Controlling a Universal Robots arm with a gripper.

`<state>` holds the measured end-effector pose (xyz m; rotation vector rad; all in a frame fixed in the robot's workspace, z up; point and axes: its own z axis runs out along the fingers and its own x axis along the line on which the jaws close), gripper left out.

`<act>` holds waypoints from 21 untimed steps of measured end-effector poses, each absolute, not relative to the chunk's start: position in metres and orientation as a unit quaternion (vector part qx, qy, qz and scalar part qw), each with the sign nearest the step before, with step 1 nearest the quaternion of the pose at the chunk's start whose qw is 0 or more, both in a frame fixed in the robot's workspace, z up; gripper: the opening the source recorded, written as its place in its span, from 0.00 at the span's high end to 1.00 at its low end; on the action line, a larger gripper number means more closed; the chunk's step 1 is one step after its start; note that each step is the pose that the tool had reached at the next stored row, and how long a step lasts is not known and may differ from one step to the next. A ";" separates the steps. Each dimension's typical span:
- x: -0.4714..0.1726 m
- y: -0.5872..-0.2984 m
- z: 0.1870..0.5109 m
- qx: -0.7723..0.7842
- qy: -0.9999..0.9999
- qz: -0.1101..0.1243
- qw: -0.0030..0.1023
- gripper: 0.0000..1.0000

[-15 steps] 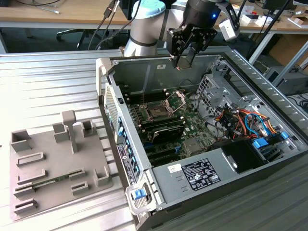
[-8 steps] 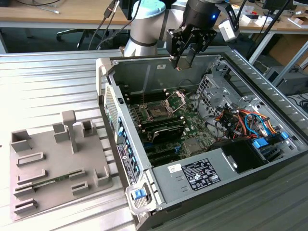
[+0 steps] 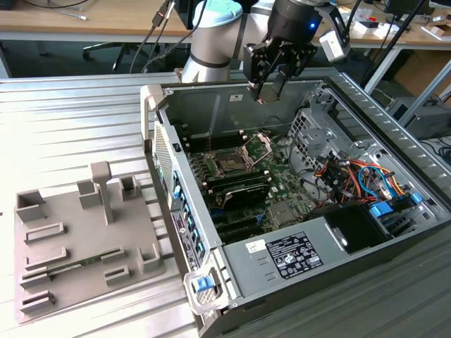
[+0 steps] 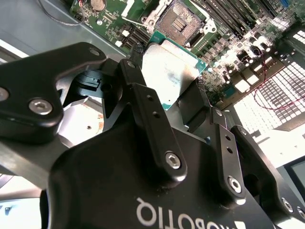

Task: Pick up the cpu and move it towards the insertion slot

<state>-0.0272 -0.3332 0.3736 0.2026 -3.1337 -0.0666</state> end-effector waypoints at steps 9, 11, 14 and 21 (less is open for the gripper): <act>-0.027 -0.333 0.371 0.065 -0.998 -0.021 0.000 0.45; -0.027 -0.333 0.371 0.065 -0.998 -0.021 0.000 0.45; -0.027 -0.333 0.370 0.065 -0.998 -0.021 0.000 0.45; -0.027 -0.333 0.369 0.064 -0.998 -0.021 0.000 0.45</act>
